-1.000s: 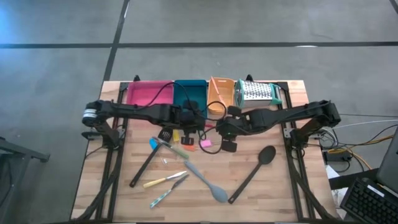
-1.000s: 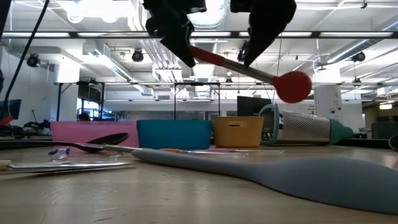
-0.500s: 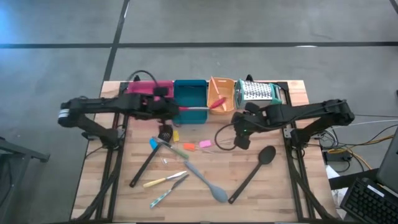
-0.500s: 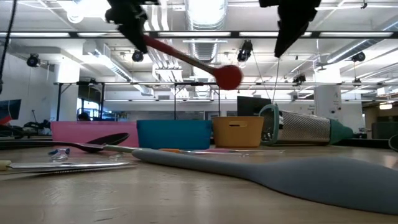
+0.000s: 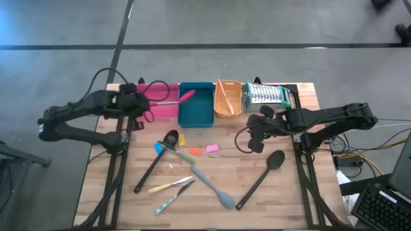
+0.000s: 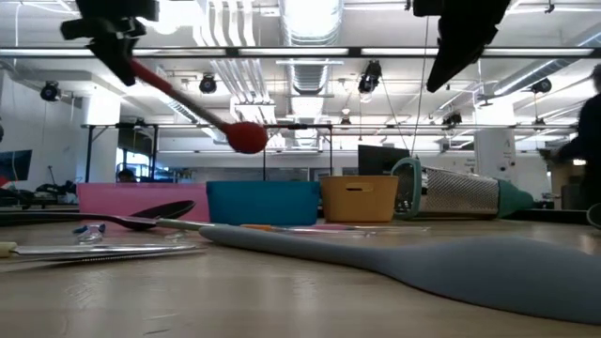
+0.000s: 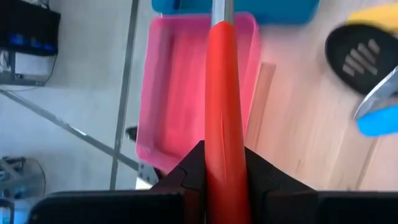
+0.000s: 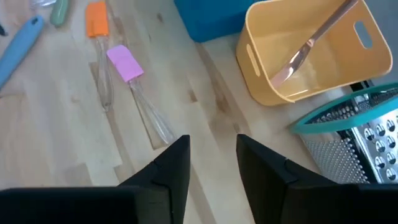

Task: Pick & Place Kitchen Items
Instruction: Put the red spoon into the pink bin

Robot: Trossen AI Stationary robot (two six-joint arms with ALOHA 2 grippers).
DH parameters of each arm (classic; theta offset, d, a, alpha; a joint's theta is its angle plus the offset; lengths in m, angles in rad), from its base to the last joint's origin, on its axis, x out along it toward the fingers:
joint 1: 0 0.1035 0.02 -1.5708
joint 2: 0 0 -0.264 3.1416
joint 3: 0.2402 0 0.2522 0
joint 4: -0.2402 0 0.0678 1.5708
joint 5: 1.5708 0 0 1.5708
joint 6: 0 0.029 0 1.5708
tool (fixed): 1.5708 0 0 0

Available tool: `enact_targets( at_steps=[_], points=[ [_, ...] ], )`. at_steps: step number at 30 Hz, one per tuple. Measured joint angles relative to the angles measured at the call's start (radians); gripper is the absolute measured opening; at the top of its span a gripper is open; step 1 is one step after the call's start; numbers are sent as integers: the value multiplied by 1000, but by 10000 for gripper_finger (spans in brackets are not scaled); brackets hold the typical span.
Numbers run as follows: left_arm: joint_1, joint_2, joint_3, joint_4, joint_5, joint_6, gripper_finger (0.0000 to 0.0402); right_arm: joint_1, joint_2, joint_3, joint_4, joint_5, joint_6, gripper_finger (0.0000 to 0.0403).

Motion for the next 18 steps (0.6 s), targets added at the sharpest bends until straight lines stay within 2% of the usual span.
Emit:
enact_targets(
  at_steps=[9, 18],
  points=[
    [64, -113, -61, -87, -39, 31, 50, -3, -22, -53, 43, 1, -4, 89],
    [215, -138, -129, -89, -72, 218, 50, -9, -24, -60, 67, 8, -10, 69]
  ],
)
